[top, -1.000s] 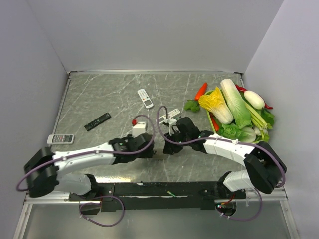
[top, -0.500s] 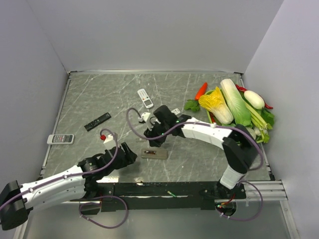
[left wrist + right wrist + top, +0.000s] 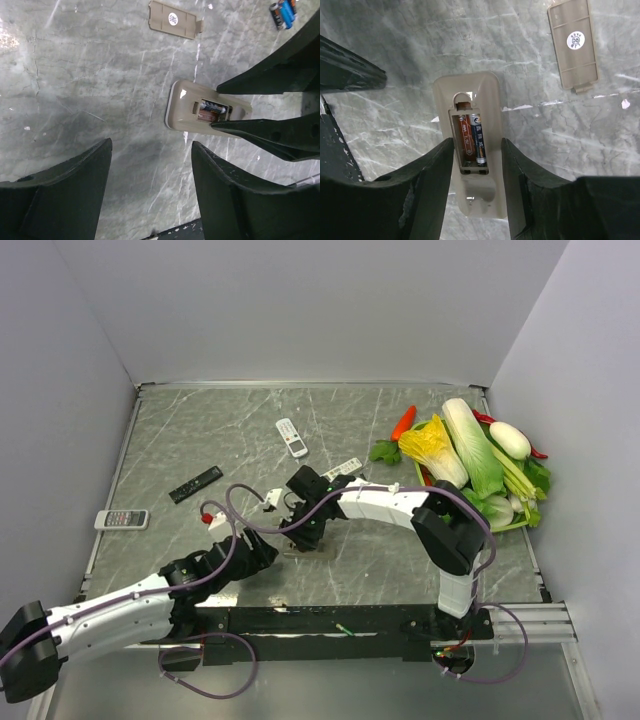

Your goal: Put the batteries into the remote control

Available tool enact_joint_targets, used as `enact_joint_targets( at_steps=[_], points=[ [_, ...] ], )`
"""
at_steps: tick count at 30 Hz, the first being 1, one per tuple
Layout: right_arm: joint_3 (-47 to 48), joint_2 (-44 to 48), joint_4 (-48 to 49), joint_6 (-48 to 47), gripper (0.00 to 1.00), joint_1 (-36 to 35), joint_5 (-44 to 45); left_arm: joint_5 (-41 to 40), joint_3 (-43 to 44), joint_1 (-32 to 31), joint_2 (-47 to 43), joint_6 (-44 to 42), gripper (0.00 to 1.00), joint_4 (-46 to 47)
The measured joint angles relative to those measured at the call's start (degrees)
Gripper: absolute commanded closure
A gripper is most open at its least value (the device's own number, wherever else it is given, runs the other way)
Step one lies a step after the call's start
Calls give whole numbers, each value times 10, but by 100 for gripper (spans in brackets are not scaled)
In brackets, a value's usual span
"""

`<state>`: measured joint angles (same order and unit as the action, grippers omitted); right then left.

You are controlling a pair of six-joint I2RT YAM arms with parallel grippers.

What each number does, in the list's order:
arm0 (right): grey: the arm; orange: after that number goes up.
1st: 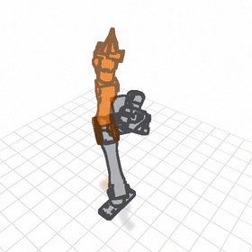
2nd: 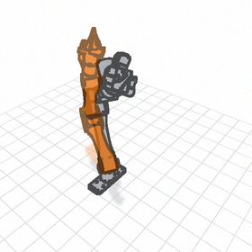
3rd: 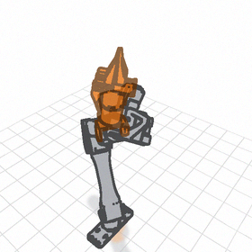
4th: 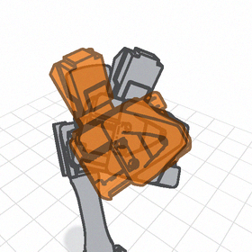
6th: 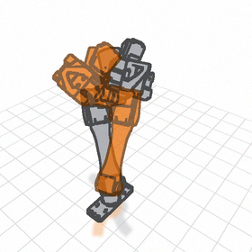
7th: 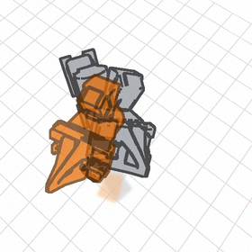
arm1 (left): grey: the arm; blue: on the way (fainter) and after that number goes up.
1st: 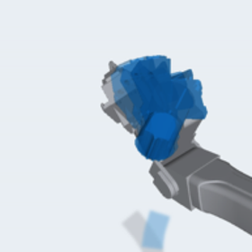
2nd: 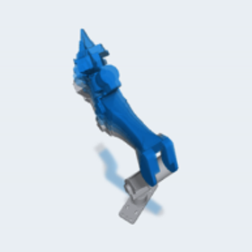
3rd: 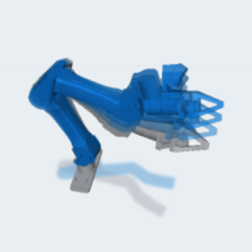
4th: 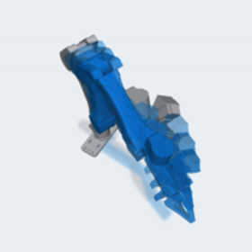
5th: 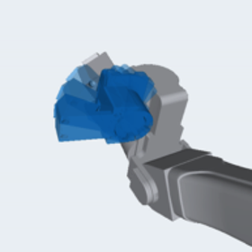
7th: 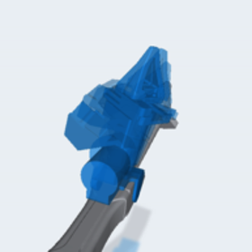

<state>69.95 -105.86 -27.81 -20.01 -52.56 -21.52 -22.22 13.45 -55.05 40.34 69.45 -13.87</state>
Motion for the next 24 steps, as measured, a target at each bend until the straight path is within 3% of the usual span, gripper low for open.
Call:
enact_joint_targets(
  at_steps=[5, 24],
  points=[
    [10, -4, -9, -5, 60, -10, 13, 3, 0, 1, 21, -3, 32, 12],
    [13, 0, -11, -9, 55, -13, 18, -1, 0, 1, -12, -8, 32, 14]
  ],
)
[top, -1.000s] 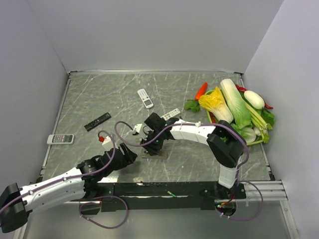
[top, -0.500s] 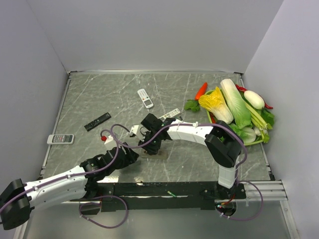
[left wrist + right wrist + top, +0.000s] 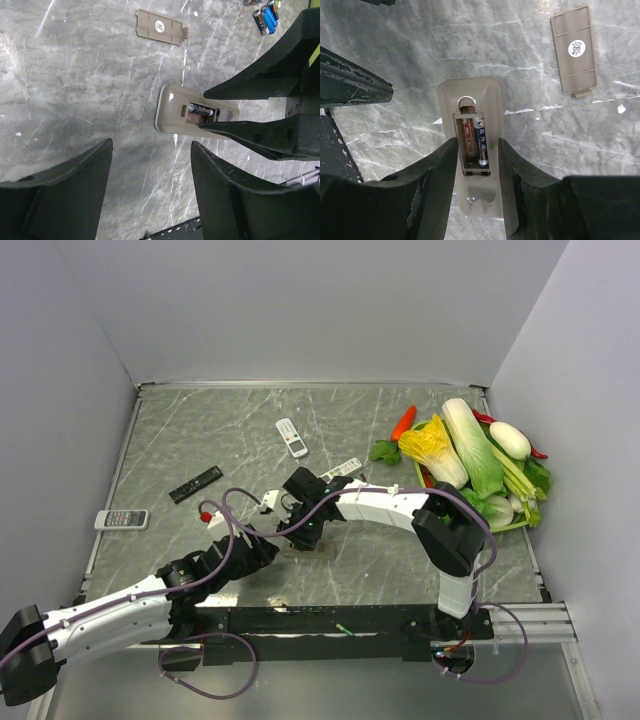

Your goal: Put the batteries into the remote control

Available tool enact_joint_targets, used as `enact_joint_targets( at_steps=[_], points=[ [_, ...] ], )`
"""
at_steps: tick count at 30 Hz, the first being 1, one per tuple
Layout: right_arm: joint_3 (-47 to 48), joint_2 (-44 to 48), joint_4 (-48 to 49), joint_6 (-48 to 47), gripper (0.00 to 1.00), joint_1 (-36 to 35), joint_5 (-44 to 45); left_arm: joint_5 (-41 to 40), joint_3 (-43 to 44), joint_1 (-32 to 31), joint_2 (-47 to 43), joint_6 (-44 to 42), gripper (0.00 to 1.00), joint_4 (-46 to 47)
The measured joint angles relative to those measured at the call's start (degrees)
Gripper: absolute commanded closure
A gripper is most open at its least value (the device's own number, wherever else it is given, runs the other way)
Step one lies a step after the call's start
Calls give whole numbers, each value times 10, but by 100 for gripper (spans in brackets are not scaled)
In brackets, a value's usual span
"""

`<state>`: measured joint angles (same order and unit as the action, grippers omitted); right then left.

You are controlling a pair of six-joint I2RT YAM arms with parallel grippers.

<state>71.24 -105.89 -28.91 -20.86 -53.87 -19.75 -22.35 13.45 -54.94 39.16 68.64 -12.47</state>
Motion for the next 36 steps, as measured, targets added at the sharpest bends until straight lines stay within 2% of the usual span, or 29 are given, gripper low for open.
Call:
enact_joint_targets(
  at_steps=[7, 21, 23, 27, 31, 32, 34, 36],
  points=[
    [0, 2, 5, 2, 59, 0, 9, 0, 0, 0, 0, 0, 32, 0],
    [-4, -5, 9, 0, 61, -3, 30, 0, 0, 0, 0, 0, 33, 0],
    [-5, -9, 13, -1, 65, -5, 39, 0, 0, 0, 0, 0, 33, 0],
    [-5, -14, 19, -2, 67, -13, 56, 0, 0, 0, -7, 0, 33, -1],
    [-5, -14, 20, -5, 79, -21, 74, -1, 0, 0, -18, 0, 33, -2],
    [-5, -14, 20, -6, 87, -24, 78, -2, 0, 0, -19, 0, 33, -2],
    [-5, -14, 20, -9, 88, -28, 85, -2, 0, 0, -19, 0, 33, -3],
    [-5, -14, 20, -11, 82, -30, 89, -2, 0, 0, -19, 0, 33, -3]
  ],
)
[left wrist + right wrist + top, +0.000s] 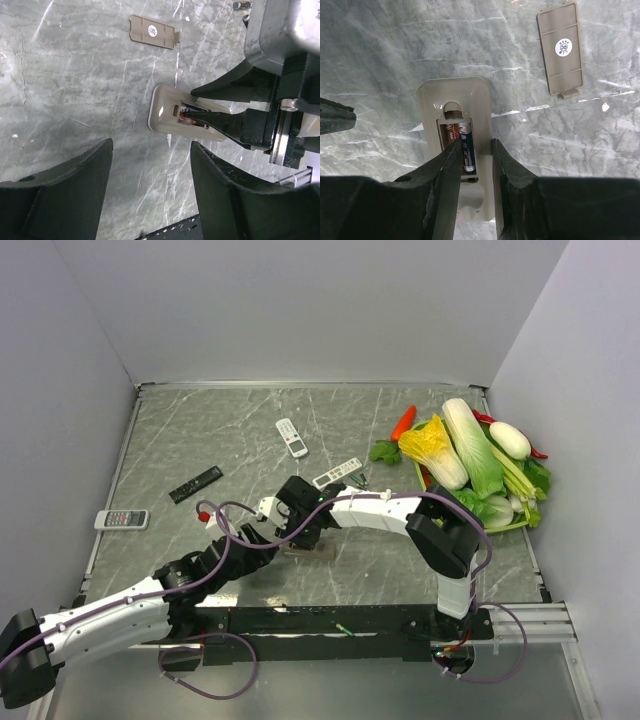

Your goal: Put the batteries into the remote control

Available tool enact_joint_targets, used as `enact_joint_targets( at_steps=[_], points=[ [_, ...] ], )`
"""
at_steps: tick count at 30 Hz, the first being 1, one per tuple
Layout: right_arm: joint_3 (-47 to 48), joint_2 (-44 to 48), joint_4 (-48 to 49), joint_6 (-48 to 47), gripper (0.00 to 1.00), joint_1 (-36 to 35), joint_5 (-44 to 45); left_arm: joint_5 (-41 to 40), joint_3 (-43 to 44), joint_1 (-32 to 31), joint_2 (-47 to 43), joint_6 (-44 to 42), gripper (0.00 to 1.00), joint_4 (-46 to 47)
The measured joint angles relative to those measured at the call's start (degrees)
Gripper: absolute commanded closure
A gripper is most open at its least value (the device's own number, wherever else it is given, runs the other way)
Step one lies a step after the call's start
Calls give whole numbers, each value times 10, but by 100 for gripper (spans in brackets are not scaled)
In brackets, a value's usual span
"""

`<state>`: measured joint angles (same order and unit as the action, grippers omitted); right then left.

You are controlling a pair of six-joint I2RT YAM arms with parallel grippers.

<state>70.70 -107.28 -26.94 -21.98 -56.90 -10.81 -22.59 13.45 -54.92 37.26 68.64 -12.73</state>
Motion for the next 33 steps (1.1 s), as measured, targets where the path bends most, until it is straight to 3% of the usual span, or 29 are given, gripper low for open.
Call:
enact_joint_targets(
  at_steps=[1, 7, 10, 17, 20, 27, 33],
  points=[
    [0, 0, 0, 0, 73, -1, 2, 0, 0, 0, 0, 0, 33, 0],
    [-6, 7, 5, 2, 43, -2, 2, -3, 0, 0, -15, 1, 33, -9],
    [-7, 15, 6, 7, 39, -1, -3, -6, -1, 0, -28, 2, 32, -15],
    [-7, 85, 8, 30, 41, 30, -17, -9, -1, 0, -41, 2, 32, -20],
    [-7, 111, 14, 45, 48, 74, -10, -9, -1, 0, -41, 2, 32, -22],
    [-26, 108, 20, 79, 59, 186, 47, -8, -1, 0, -41, 2, 32, -22],
    [-33, 78, 18, 93, 63, 228, 74, -8, -1, 0, -41, 2, 32, -21]
  ],
)
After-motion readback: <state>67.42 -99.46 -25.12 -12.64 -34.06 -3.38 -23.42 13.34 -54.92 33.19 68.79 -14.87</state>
